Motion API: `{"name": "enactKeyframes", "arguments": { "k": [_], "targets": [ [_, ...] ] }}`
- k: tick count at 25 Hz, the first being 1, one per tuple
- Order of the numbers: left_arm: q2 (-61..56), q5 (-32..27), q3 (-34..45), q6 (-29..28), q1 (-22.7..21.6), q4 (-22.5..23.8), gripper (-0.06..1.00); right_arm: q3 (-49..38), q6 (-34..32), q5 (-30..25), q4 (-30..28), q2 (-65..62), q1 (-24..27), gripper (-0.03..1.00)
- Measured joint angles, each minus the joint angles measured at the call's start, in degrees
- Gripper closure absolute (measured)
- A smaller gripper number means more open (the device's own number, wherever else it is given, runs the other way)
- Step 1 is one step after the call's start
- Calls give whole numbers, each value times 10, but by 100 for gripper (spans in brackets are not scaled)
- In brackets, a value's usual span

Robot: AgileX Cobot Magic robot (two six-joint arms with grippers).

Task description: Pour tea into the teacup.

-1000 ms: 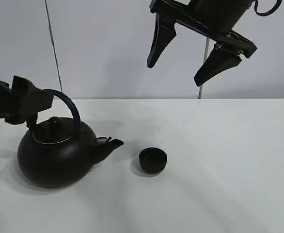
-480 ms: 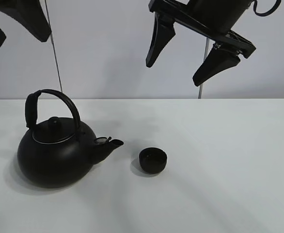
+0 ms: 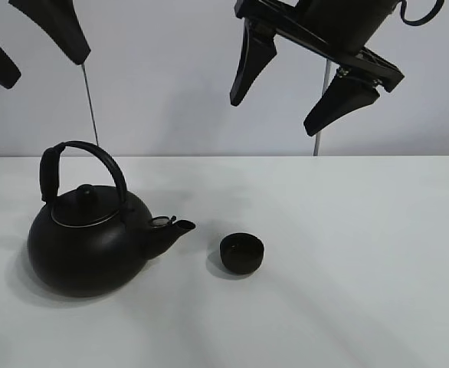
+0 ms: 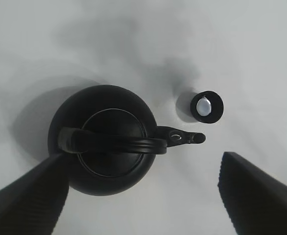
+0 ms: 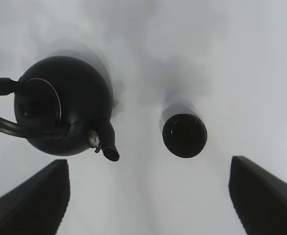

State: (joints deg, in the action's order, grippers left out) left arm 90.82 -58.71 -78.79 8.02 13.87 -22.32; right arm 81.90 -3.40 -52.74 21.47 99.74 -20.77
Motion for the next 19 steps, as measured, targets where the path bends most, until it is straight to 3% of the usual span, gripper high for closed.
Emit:
{"name": "enactKeyframes", "arguments": {
  "k": [19],
  "targets": [
    [0, 0, 0, 0, 0, 0, 34, 0, 0, 0, 5, 0, 0, 36]
  ]
}}
